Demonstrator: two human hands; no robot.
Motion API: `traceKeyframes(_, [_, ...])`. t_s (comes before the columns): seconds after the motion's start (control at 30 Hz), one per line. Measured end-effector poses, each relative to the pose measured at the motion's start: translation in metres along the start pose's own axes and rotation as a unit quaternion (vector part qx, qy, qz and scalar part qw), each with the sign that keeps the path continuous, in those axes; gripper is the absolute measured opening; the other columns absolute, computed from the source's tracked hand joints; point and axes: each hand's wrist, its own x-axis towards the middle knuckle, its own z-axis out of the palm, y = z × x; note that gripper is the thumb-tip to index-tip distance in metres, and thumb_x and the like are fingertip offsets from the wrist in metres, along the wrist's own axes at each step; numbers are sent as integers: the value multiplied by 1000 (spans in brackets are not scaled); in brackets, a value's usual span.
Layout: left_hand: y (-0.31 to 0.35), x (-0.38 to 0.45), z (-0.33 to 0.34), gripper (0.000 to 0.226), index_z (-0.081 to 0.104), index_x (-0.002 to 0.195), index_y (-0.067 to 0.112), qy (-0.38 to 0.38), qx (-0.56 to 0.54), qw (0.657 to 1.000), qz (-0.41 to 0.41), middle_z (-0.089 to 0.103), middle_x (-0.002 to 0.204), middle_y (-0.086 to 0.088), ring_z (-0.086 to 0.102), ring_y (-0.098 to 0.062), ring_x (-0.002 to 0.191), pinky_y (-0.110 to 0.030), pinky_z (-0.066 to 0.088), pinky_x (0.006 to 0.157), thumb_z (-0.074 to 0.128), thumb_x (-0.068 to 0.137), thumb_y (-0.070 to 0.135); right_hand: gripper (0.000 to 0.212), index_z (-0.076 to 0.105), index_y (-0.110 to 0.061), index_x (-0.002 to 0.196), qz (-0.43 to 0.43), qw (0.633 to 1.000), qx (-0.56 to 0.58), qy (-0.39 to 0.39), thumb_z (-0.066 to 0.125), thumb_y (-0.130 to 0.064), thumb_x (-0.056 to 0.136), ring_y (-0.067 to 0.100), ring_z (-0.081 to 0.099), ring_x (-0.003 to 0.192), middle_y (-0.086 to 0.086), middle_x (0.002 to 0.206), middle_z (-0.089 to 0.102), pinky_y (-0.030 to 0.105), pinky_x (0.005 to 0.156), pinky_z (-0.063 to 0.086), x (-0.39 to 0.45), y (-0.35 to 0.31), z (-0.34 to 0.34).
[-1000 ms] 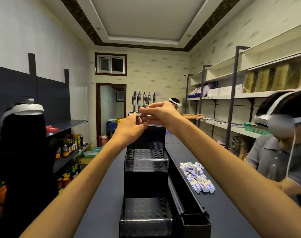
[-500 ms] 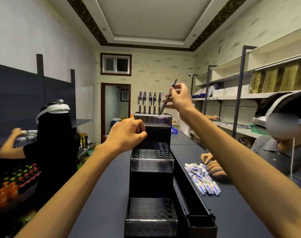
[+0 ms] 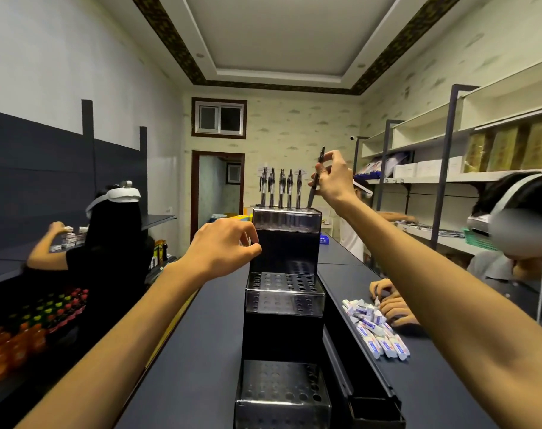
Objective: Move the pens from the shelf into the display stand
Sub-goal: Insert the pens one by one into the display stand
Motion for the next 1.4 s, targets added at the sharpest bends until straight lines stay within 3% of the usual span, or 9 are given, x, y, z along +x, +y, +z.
traceKeyframes(0.17, [-1,-2,-1,16,70,97,34,-8,0,1000,1,63,87,16,56,-1,75,-19,37,60,63,91,47,24,50,-7,128,18,999,-32,-33,51,-12,105,31,72,94,20,111,66,46,82,62,3,6,5])
traceKeyframes(0.37, [0,-3,-1,14,69,97,35,-17,-1,1000,-1,62,87,17,56,-1,77,-20,37,60,63,92,46,29,66,0,117,42,979,-166,-110,58,-24,103,32,68,104,20,112,71,48,98,54,4,21,10])
traceKeyframes(0.6, [2,-5,-2,13,69,97,35,-23,-11,1000,1,64,87,16,60,-3,79,-21,41,63,62,92,44,31,74,1,108,29,967,-218,-130,59,-25,103,30,69,98,17,104,73,45,96,55,-1,23,10])
traceKeyframes(0.77, [6,-7,-4,12,69,95,36,-14,-21,1000,-1,65,84,18,59,1,75,-19,39,60,62,91,45,32,75,-1,108,12,958,-251,-137,58,-27,103,26,66,92,16,105,74,34,78,49,-14,18,0])
traceKeyframes(0.9, [11,-7,-3,13,71,96,36,-22,-51,998,-12,66,86,19,58,4,76,-21,40,61,63,90,44,33,73,-2,112,-22,956,-261,-128,58,-29,103,28,66,100,14,110,73,40,89,54,-39,8,-18])
traceKeyframes(1.1, [32,-8,2,24,73,113,30,-52,-135,989,7,72,100,12,64,-4,86,-33,56,82,65,91,37,31,67,-4,121,-50,961,-243,-126,60,-27,102,22,67,103,10,115,72,39,94,55,-93,-6,-54])
traceKeyframes(1.2, [50,-9,8,30,70,121,27,-55,-157,986,34,72,113,5,67,-11,92,-36,57,85,66,92,34,27,69,-6,119,-65,954,-266,-122,61,-25,101,19,69,97,8,112,73,36,91,57,-122,-8,-75])
traceKeyframes(1.4, [106,-15,26,38,67,124,33,-64,-184,978,80,70,120,8,65,-14,102,-39,53,90,64,86,38,20,72,-8,110,-74,939,-322,-98,67,-22,96,18,67,91,7,105,71,40,86,56,-174,-8,-126])
